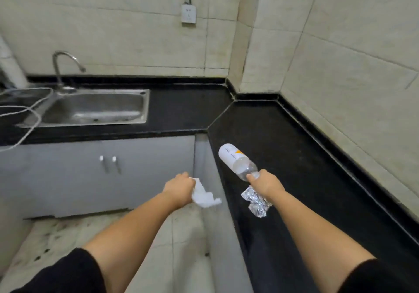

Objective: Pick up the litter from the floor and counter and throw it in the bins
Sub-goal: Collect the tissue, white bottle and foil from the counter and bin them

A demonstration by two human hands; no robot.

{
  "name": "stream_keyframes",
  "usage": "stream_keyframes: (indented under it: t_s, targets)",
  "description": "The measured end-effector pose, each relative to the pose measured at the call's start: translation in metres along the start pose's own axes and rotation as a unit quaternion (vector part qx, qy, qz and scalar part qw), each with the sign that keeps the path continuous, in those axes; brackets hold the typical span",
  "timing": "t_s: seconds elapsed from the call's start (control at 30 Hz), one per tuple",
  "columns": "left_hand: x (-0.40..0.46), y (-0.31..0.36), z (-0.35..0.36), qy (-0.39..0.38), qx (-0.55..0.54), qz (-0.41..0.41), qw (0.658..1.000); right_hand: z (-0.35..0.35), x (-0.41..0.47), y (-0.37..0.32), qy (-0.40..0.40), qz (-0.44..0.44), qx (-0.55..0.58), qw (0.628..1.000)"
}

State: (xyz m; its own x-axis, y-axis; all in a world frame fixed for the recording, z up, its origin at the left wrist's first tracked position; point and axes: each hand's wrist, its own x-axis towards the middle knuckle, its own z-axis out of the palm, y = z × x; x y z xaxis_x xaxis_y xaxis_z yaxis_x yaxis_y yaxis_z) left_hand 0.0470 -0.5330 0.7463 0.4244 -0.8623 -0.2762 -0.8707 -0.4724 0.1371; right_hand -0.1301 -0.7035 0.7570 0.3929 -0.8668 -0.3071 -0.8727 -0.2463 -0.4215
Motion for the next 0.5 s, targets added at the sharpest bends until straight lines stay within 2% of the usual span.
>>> stream_keyframes:
  t_s: [0.3,0.5]
  targets:
    - [-0.185,-0.182,0.047,0.035,-0.083,-0.207,0.974,0.134,-0.103,-0.166,-0.102,-0.16,-0.081,0.978]
    - [-0.352,-0.275,0.11,-0.003,-0.135,-0.335,0.933,0.259,-0.222,-0.248,-0.198,-0.249,-0.139,0.938]
